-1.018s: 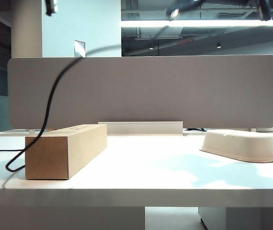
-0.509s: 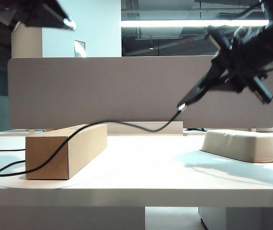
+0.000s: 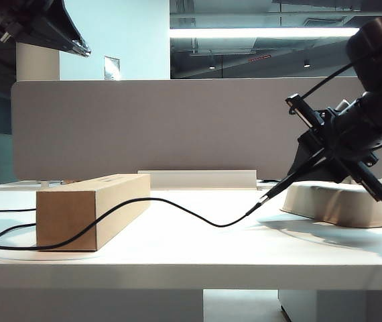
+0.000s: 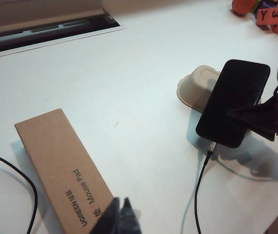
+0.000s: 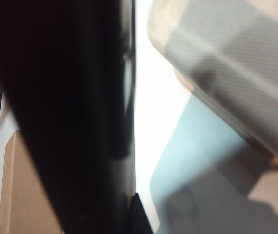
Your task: Pick up the charging cable and the phone, plug the charging cable into the charging port on the phone, and finally place them back on the table.
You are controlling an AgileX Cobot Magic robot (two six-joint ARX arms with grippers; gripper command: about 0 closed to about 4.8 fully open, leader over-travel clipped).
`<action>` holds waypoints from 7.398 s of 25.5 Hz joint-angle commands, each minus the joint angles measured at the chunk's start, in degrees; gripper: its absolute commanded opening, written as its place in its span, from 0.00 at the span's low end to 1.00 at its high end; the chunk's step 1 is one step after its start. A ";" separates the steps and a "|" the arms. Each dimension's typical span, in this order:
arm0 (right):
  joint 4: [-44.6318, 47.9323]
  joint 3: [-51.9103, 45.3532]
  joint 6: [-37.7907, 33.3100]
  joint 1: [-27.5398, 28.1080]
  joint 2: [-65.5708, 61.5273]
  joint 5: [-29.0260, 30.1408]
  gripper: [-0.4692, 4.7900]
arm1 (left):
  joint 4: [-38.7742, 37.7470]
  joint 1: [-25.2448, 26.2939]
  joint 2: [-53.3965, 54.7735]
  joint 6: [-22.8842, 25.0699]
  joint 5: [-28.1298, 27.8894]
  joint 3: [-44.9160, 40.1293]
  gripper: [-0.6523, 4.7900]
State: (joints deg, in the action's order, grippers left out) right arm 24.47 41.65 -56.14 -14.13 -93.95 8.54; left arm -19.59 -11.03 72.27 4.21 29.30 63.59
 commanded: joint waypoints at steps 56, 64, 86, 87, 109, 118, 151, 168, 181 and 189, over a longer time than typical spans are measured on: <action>-30.03 -3.45 38.84 8.15 36.72 -6.45 0.08 | -9.42 -0.02 -10.34 8.63 -9.16 -1.95 0.11; -22.71 -16.55 42.88 8.15 55.23 -4.79 0.08 | -6.45 -0.02 -20.44 8.57 -12.81 -14.25 0.11; -20.57 -41.62 49.05 8.15 93.44 -15.52 0.08 | -9.94 -0.02 -43.01 6.27 -16.48 -22.64 0.11; -19.78 -41.62 50.01 8.15 93.39 -16.22 0.08 | -10.01 -0.02 -43.69 6.27 -16.59 -22.64 0.11; -22.88 -41.64 50.34 18.47 93.37 -8.35 0.08 | -10.32 -0.02 -45.05 6.51 -16.46 -22.62 0.11; -23.39 -41.62 50.36 18.47 93.44 -8.41 0.08 | -8.48 -0.02 -45.03 7.67 -16.65 -22.82 0.11; -23.37 -41.62 50.34 18.49 93.46 -8.39 0.08 | 32.22 0.04 -47.84 -3.58 -26.05 -60.92 0.11; -23.39 -41.62 50.34 18.49 93.46 -8.39 0.08 | 22.69 10.05 -70.99 -3.39 -23.04 -63.14 0.11; -23.39 -41.62 50.34 18.49 93.81 -8.44 0.08 | 21.92 12.04 -72.06 -2.51 -22.95 -63.14 0.11; -23.39 -41.62 50.34 18.49 93.79 -8.44 0.08 | 22.62 12.07 -72.06 -2.75 -26.43 -63.14 0.11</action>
State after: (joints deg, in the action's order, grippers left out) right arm 0.49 0.34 -5.61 4.34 -0.16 0.19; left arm 2.37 1.06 0.16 1.48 3.42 0.27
